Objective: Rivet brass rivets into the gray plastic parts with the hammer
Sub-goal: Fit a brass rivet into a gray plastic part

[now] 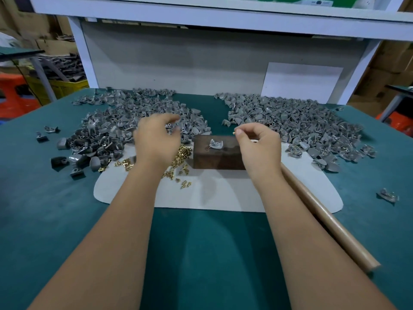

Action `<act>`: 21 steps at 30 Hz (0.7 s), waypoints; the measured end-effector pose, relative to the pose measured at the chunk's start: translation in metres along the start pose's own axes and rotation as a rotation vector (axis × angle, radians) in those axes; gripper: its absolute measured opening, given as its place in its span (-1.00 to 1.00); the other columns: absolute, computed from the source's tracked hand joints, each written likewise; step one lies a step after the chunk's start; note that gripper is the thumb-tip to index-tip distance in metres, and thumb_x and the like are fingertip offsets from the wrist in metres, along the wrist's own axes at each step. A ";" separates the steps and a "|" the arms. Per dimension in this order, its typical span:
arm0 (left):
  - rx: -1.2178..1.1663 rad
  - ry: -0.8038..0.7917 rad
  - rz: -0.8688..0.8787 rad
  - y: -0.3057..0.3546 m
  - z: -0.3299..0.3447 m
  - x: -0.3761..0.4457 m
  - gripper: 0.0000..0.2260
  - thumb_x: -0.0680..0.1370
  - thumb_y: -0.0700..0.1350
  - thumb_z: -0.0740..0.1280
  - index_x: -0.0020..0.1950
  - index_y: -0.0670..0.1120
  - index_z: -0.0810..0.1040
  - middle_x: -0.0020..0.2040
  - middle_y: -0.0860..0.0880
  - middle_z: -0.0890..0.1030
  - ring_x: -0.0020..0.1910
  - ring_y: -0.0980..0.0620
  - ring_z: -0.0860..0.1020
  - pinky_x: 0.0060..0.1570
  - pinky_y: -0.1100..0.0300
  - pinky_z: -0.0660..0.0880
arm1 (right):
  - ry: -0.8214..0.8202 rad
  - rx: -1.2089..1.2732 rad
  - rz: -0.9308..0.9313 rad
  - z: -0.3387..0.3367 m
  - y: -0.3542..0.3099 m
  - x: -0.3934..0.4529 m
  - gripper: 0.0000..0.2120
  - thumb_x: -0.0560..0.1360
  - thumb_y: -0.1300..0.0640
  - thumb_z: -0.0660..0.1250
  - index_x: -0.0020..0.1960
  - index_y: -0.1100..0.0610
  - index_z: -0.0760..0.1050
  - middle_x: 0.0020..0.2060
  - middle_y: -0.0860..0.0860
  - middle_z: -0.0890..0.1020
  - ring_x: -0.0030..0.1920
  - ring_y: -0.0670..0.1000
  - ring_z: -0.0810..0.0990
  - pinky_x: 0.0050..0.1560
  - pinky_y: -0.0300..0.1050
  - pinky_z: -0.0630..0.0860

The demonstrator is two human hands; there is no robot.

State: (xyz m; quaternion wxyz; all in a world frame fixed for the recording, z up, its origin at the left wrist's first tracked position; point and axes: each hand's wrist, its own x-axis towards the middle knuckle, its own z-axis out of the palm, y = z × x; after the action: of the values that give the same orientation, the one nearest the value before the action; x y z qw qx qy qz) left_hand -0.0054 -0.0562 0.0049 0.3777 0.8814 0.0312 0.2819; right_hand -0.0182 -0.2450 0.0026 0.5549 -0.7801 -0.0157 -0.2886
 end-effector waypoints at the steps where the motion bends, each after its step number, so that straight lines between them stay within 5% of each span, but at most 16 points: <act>1: -0.135 -0.052 0.035 0.007 0.003 -0.004 -0.77 0.58 -0.16 0.33 0.22 -0.02 0.64 0.12 0.05 0.65 0.22 0.03 0.53 0.34 0.03 0.40 | -0.027 -0.031 -0.024 0.001 0.000 -0.002 -0.82 0.48 0.20 0.37 -0.22 -0.06 0.57 -0.31 -0.25 0.59 -0.23 -0.35 0.51 -0.21 -0.54 0.36; 5: -0.305 -0.189 0.075 0.025 0.016 -0.014 -0.81 0.55 -0.17 0.34 0.10 -0.02 0.69 0.02 0.10 0.66 0.11 0.15 0.57 0.23 0.22 0.44 | -0.114 -0.134 -0.113 0.005 0.000 -0.004 -0.86 0.49 0.21 0.35 -0.17 -0.01 0.58 -0.26 -0.20 0.59 -0.19 -0.27 0.53 -0.18 -0.47 0.37; 11: -0.295 -0.252 0.115 0.022 0.025 -0.014 -0.87 0.50 -0.18 0.42 0.01 -0.05 0.72 -0.07 0.05 0.69 -0.07 0.21 0.61 0.04 0.23 0.55 | -0.166 -0.212 -0.148 0.010 0.001 -0.005 -0.92 0.49 0.20 0.34 -0.11 0.07 0.61 -0.16 -0.05 0.64 -0.05 0.01 0.57 0.05 0.00 0.50; 21: -0.364 -0.284 0.196 0.016 0.031 -0.014 -0.92 0.44 -0.23 0.46 -0.09 -0.13 0.74 -0.15 -0.09 0.71 -0.08 -0.04 0.66 0.02 -0.05 0.58 | -0.208 -0.206 -0.082 0.008 0.001 -0.003 -0.90 0.49 0.22 0.35 -0.12 0.10 0.63 -0.16 -0.06 0.64 -0.08 -0.04 0.57 0.03 -0.09 0.49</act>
State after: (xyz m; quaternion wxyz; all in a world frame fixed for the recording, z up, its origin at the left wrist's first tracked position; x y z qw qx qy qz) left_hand -0.0037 -0.0918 -0.0082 0.5017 0.8285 -0.1589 0.1914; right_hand -0.0165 -0.2380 -0.0015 0.4548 -0.8574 -0.0752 -0.2289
